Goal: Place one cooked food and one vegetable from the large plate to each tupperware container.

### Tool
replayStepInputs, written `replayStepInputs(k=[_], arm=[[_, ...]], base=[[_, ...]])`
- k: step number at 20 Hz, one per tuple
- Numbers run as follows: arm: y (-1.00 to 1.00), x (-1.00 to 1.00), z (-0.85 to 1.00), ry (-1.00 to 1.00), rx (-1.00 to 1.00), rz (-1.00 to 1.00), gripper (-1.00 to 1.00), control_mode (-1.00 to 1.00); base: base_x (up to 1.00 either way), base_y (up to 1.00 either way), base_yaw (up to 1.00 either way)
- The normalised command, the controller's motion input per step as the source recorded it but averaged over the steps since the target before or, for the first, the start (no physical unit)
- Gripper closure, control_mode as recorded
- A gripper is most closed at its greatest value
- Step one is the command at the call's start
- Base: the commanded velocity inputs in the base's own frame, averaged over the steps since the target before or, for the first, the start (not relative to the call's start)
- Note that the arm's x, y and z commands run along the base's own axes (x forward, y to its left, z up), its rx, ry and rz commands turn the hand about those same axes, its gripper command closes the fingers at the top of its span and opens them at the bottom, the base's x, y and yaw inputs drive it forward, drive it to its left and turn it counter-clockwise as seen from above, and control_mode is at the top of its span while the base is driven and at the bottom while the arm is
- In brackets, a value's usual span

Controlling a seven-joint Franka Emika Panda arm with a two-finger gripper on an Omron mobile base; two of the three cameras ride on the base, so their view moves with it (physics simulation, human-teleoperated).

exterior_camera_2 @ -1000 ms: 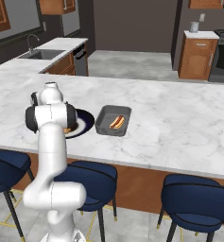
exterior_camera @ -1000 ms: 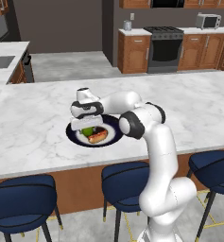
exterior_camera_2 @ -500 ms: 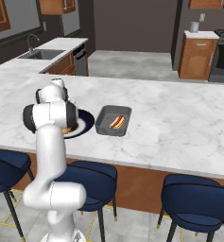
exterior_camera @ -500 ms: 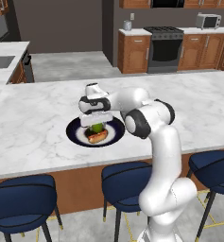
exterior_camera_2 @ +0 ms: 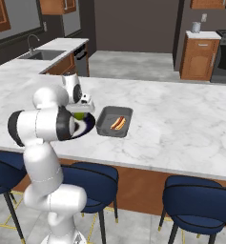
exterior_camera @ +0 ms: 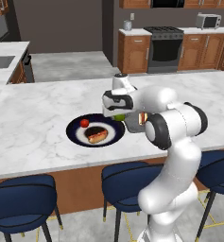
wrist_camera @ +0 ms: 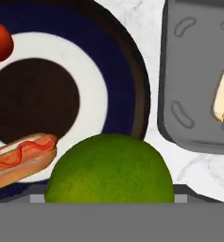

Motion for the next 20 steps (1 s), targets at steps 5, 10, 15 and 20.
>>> replayStepInputs(k=[5,10,15,20], arm=[[-1.00,0.01,0.78,0.00,0.00,-0.02,1.00,-1.00],[-0.91,0.00,0.67,0.05,0.00,-0.16,1.00,-1.00],[-0.60,0.38,-0.34,0.14,0.00,-0.28,1.00,-1.00],[-0.16,0.27,-0.34,-0.12,0.06,-0.10,1.00,-1.00]], base=[[0.00,0.00,0.00],[0.00,0.00,0.00],[0.00,0.00,0.00],[0.00,0.00,0.00]])
